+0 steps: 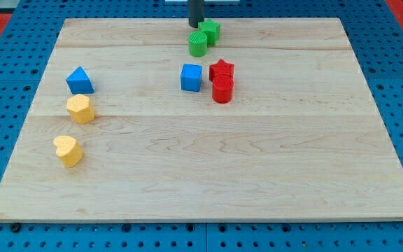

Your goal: Move green star into green circle

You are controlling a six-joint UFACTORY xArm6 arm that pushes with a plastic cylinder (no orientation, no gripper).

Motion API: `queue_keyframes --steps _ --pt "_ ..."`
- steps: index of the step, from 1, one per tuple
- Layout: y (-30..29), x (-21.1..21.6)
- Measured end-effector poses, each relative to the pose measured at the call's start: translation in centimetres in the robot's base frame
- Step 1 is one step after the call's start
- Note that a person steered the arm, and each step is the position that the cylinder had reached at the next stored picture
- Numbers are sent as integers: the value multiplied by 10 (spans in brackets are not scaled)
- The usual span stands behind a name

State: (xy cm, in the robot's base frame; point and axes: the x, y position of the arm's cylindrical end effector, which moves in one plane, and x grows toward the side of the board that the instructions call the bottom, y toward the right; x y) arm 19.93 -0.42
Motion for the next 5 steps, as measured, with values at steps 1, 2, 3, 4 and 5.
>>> queue_keyframes --steps 1,2,3,4,5 --pt "18 -5" --pt "26 -7" --pt "16 -1" --pt "-1 8" --pt "-12 16"
